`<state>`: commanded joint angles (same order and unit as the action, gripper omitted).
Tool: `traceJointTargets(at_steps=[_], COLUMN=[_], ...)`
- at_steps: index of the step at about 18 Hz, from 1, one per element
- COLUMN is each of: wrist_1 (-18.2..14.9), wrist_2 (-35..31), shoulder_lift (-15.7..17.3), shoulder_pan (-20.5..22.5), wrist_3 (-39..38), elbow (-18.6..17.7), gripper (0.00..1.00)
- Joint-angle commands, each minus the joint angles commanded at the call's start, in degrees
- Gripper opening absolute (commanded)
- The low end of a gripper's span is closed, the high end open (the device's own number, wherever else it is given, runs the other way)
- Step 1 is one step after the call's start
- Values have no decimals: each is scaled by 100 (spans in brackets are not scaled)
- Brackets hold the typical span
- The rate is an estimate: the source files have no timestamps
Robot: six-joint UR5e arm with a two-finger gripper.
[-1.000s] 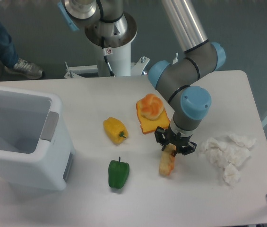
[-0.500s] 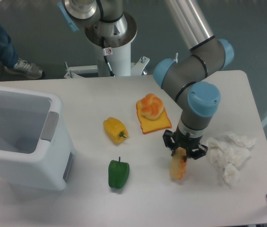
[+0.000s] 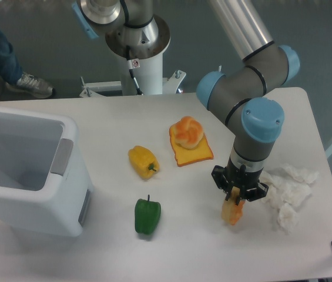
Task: Pick up the square bread
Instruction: 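Lift the bread roll and carry it toward the white tissue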
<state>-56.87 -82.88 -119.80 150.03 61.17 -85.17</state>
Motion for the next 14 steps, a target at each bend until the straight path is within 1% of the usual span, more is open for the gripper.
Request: traceJointTargets(at_steps=[6, 7, 8, 11, 14], wrist_1=[-9, -9, -9, -18, -44], wrist_2=[0, 0, 0, 0, -18], shoulder_lift=[53, 53, 53, 35, 26], shoulder_pan=[53, 70, 105, 141, 237], wrist_3=[17, 18, 18, 44, 342], elbow=[9, 35, 79, 184, 211], gripper=[24, 20, 12, 10, 10])
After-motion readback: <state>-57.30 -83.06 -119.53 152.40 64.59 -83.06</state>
